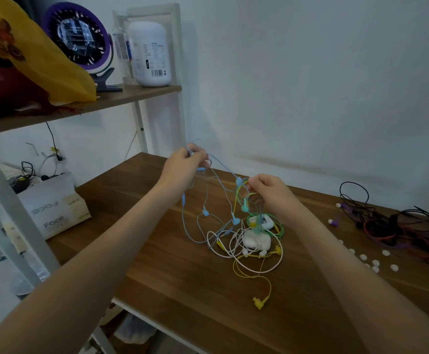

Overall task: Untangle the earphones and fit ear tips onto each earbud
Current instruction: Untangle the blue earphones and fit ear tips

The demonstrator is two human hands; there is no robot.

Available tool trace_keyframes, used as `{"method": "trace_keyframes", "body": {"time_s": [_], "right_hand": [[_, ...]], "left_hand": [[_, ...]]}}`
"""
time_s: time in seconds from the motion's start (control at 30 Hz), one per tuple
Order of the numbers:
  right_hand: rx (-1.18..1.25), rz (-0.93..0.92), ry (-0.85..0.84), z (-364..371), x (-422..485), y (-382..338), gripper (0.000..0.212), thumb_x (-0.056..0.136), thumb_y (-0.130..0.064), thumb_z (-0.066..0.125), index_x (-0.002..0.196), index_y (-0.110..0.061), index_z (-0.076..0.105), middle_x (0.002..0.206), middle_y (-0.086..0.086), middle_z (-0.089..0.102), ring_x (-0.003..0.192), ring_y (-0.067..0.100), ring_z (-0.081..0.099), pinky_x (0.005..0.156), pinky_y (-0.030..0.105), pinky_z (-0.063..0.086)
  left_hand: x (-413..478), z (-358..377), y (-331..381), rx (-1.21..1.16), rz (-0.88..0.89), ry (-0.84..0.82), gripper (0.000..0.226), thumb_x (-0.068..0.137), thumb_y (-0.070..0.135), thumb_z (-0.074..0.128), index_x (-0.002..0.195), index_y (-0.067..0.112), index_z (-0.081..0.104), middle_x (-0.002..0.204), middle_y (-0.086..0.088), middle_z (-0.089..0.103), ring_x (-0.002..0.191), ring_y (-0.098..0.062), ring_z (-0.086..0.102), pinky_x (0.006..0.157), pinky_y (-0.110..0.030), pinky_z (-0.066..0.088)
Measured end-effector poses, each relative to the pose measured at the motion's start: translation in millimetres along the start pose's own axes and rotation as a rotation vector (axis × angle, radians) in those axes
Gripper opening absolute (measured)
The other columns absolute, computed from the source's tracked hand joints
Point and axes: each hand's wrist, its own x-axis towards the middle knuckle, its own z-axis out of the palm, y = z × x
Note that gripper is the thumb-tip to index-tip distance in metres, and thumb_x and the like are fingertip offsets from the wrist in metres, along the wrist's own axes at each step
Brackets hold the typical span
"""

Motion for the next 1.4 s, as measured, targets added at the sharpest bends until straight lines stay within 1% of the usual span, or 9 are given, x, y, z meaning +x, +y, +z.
{"method": "trace_keyframes", "body": {"time_s": [0.1,0.33,0.63,0.73,0.87,1.03,1.2,1.3,1.4], "right_hand": [[-0.010,0.074,-0.031,-2,-1,2,0.025,0.102,-0.018,0.041,0.082,-0.008,0.050,0.074,0.010,0.065,0.070,0.029,0.066,0.071,0.043,0.055],[-0.204,0.073,-0.040,-9,-4,5,0.009,0.099,-0.014,0.048,0.106,-0.009,0.052,0.092,0.004,0.068,0.045,-0.003,0.051,0.044,0.014,0.036],[-0.061,0.102,-0.118,-8,0,8,0.028,0.096,-0.003,0.044,0.103,-0.016,0.068,0.096,0.007,0.069,0.070,0.014,0.061,0.060,0.026,0.048],[0.106,0.115,-0.161,-5,-1,5,0.027,0.094,0.004,0.042,0.099,-0.007,0.067,0.077,0.008,0.067,0.061,0.017,0.057,0.057,0.026,0.045],[0.171,0.106,-0.183,-3,1,4,0.021,0.094,0.002,0.046,0.098,-0.004,0.066,0.080,0.011,0.064,0.061,0.016,0.053,0.051,0.025,0.040],[0.225,0.117,-0.163,1,1,1,0.019,0.096,-0.003,0.047,0.091,-0.007,0.065,0.078,0.007,0.062,0.063,0.013,0.055,0.052,0.025,0.039],[0.179,0.133,-0.138,4,1,0,0.023,0.099,-0.010,0.044,0.087,-0.009,0.063,0.074,0.005,0.056,0.059,0.011,0.051,0.050,0.024,0.040],[0.233,0.138,-0.155,6,1,-2,0.020,0.100,-0.009,0.043,0.092,-0.006,0.062,0.075,0.005,0.055,0.058,0.011,0.051,0.050,0.023,0.039],[0.336,0.108,-0.234,5,0,-4,0.017,0.097,-0.005,0.044,0.104,0.001,0.058,0.080,0.008,0.057,0.065,0.013,0.053,0.058,0.024,0.043]], "left_hand": [[5,-5,1,-0.183,-0.055,0.086,0.020,0.098,0.018,0.048,0.079,0.018,0.055,0.079,-0.003,0.066,0.042,0.000,0.047,0.050,-0.025,0.035],[13,-19,-13,-0.459,-0.196,0.248,0.018,0.100,0.014,0.041,0.085,0.016,0.051,0.066,-0.003,0.063,0.038,-0.010,0.029,0.035,-0.017,0.023],[11,-28,-43,0.204,-0.515,-0.141,0.017,0.097,0.017,0.052,0.099,0.002,0.059,0.075,-0.009,0.063,0.053,-0.015,0.050,0.044,-0.022,0.041],[7,-29,-47,0.375,-0.565,-0.333,0.036,0.098,0.033,0.051,0.115,0.002,0.058,0.094,-0.017,0.066,0.067,-0.017,0.060,0.073,-0.030,0.056],[-1,-24,-33,0.979,-0.382,-0.477,0.057,0.101,0.047,0.037,0.134,0.003,0.051,0.139,-0.017,0.051,0.123,-0.031,0.052,0.101,-0.037,0.043],[0,-10,-13,1.242,-0.316,-0.477,0.057,0.100,0.053,0.029,0.108,0.006,0.060,0.100,-0.010,0.067,0.095,-0.025,0.063,0.087,-0.035,0.049],[-3,3,0,1.547,-0.160,-0.180,0.051,0.100,0.048,0.039,0.124,0.007,0.057,0.109,-0.008,0.063,0.114,-0.028,0.057,0.109,-0.050,0.032],[-2,15,0,1.246,0.225,-0.201,0.049,0.098,0.054,0.037,0.120,0.015,0.058,0.103,-0.002,0.063,0.111,-0.025,0.058,0.111,-0.052,0.025],[-2,28,-7,0.787,0.236,-0.515,0.043,0.091,0.054,0.052,0.121,0.023,0.055,0.119,0.001,0.062,0.114,-0.020,0.056,0.105,-0.048,0.036]]}}
